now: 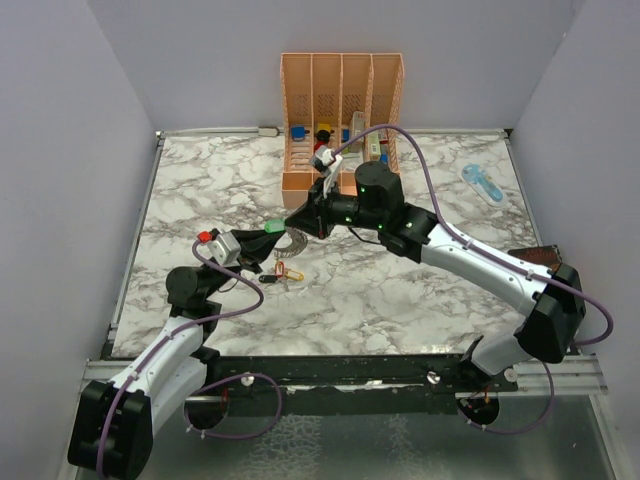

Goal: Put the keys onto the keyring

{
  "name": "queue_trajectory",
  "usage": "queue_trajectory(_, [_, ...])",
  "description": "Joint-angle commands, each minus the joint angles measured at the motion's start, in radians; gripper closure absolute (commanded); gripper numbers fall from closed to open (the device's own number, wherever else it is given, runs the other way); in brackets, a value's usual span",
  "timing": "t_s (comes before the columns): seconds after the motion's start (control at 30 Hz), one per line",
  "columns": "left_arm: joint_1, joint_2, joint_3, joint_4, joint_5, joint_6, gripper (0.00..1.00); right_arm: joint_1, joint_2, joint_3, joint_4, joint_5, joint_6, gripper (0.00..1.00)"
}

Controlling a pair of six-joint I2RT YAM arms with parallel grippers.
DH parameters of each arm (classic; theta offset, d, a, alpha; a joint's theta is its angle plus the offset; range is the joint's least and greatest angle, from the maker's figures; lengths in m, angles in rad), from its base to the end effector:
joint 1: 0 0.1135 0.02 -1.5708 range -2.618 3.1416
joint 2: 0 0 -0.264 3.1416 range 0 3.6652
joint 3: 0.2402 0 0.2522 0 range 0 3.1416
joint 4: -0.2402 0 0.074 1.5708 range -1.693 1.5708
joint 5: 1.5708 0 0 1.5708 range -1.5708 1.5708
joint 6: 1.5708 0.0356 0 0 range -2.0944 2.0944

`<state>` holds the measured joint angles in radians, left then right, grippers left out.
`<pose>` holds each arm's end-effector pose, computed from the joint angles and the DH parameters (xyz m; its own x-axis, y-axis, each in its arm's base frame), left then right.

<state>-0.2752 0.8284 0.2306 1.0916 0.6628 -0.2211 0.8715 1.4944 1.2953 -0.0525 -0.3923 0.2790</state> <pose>0.1554 -0.0666 0.2681 0.2837 -0.2597 -0.9231 0.8178 0.5682 0.0915 0.2183 0.2807 0.3605 -0.4144 -0.0974 -0.9049 -0.8648 0.3518 0.3582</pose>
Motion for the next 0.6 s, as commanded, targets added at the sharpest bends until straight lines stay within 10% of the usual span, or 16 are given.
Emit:
queue_trajectory(0.0, [-0.003,-0.018,0.002,0.06,0.019,0.013,1.0,0.009,0.021,0.037,-0.01,0.029,0.011,0.98])
queue_trajectory(0.57, [-0.003,-0.012,0.004,0.034,-0.03,0.088,1.0,0.009,-0.109,-0.031,-0.045,-0.037,0.015,0.99])
